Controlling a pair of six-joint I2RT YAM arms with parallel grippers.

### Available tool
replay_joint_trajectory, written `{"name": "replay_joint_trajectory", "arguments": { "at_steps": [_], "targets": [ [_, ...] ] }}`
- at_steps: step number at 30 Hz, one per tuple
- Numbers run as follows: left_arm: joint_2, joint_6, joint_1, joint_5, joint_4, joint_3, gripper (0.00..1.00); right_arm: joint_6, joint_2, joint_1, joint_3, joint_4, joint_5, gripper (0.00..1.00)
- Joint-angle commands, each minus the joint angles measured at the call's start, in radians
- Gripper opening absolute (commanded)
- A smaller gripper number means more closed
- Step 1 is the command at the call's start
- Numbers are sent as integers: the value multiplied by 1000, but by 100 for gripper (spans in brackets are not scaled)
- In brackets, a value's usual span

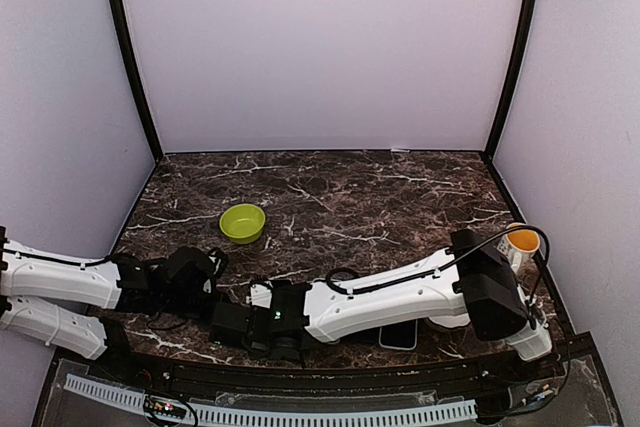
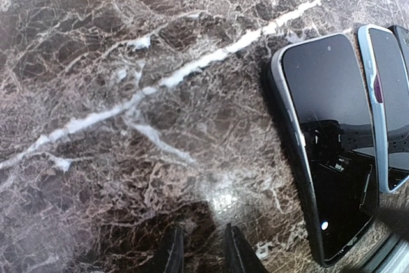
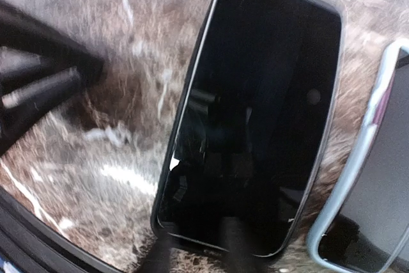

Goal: Put the phone into the phone case
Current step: Press the phone with the phone case at the center of the board.

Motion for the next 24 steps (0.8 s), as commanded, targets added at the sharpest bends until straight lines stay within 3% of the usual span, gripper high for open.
{"name": "replay_joint_trajectory", "arguments": {
  "at_steps": [1, 2, 9, 18, 24],
  "targets": [
    [-31, 10, 8, -26, -38, 27, 21, 51, -1, -6, 83, -126, 153, 88],
    [-33, 11, 7, -28, -40, 29, 22, 77, -1, -10, 84, -132, 166, 97],
    [-34, 10, 16, -21, -42, 32, 22, 174, 49, -38, 97, -132, 169, 99],
    [-38, 12, 26, -25, -40, 28, 23, 132, 173, -51, 207, -161, 119, 98],
    [-33, 14, 28, -19, -36, 25, 23, 155, 195, -56, 190, -191, 96, 88]
  ]
}}
